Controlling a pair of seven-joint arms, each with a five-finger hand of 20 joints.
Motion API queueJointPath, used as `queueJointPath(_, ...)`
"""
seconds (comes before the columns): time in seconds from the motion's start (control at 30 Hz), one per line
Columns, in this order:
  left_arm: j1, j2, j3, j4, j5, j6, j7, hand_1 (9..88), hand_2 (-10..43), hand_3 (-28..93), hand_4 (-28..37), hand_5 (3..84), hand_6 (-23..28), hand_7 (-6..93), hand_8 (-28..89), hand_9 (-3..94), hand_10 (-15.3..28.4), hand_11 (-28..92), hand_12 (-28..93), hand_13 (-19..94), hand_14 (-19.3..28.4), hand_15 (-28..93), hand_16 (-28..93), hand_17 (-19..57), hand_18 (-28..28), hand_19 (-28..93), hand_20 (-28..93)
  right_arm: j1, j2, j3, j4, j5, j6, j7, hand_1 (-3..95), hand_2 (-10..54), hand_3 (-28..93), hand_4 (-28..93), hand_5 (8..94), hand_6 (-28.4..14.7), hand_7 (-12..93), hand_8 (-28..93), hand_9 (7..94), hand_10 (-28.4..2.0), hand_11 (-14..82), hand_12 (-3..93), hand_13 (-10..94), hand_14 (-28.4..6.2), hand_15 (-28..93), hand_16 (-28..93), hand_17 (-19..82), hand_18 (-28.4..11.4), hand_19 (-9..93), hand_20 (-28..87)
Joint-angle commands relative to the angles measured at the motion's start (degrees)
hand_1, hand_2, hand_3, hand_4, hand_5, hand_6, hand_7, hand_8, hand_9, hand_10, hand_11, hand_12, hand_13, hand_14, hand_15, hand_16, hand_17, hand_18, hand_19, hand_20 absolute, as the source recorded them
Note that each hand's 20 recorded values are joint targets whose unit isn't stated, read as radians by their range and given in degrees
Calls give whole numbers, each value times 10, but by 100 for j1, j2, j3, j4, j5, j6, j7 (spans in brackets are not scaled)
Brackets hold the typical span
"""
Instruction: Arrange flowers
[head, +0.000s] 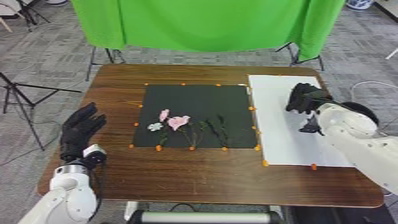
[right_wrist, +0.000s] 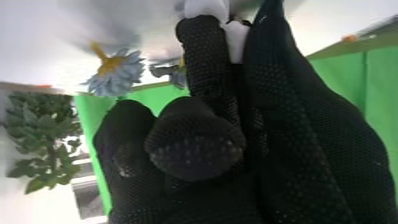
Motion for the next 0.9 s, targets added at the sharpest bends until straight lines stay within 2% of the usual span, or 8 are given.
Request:
queueJointPath(0.03,28,-41,-10,3,-3,-37,-64,508,-54,706,-95,451,2,261,-115,355,99,244,130,396,139,317,-10,171,137,350,304,87,150,-28,-445,138,1187,-303,651,-94,607,-214,797,13,198,9,896,-95,35,283,934,-12,634,308,650,-130,932,632)
queueJointPath(0.13,50,-34,-16,-6,-9,-59,-53,507,-54,707,-94,452,3,261,-115,355,99,245,130,397,139,317,-10,171,137,350,305,102,246,84,-762,186,1404,-362,648,-95,611,-211,800,13,199,14,901,-94,38,287,936,-12,636,309,654,-129,932,638)
queueJointPath(0.23,39,-30,0,-3,7,-57,-76,507,-54,707,-93,452,3,261,-115,355,99,245,131,397,138,318,-10,172,137,350,304,122,301,212,-1074,365,1314,-434,647,-95,612,-210,803,12,199,18,902,-95,36,289,935,-10,638,312,658,-128,932,645)
queueJointPath(0.37,67,-14,-22,-8,-6,-51,-67,505,-55,707,-93,452,5,261,-115,355,99,245,130,396,139,318,-10,172,136,350,304,345,313,101,-1384,601,877,-830,646,-95,612,-211,803,12,198,21,903,-94,35,291,934,-8,639,314,658,-127,932,649)
queueJointPath(0.43,65,-1,-43,-1,-3,-52,-85,504,-55,707,-92,453,5,260,-115,355,99,245,131,396,140,319,-10,171,136,349,304,746,282,-232,-1319,598,366,-1471,646,-95,611,-212,802,12,198,22,901,-95,34,291,933,-7,640,316,655,-126,932,651)
queueJointPath(0.57,-8,35,-23,15,22,-52,-96,502,-56,709,-92,453,5,260,-114,356,99,245,131,396,140,318,-10,169,137,347,303,1848,94,-1485,-1274,50,120,-1857,648,-95,608,-218,799,15,198,21,894,-96,31,290,926,-6,647,320,651,-123,932,659)
queueJointPath(0.7,-65,41,33,39,57,-87,-118,500,-56,710,-93,454,5,260,-114,356,99,246,131,396,140,318,-10,167,136,342,300,2669,-262,-2465,-1222,-42,94,-2172,644,-95,611,-220,797,18,201,17,888,-98,28,287,920,-7,653,323,648,-123,932,665)
queueJointPath(0.9,-73,35,87,45,41,-84,-114,498,-56,711,-95,454,5,259,-114,357,99,245,130,394,139,316,-11,166,135,334,296,3130,-929,-3092,-1098,-398,158,-2564,639,-95,614,-227,793,28,205,6,885,-90,26,285,915,-7,659,323,644,-124,932,672)
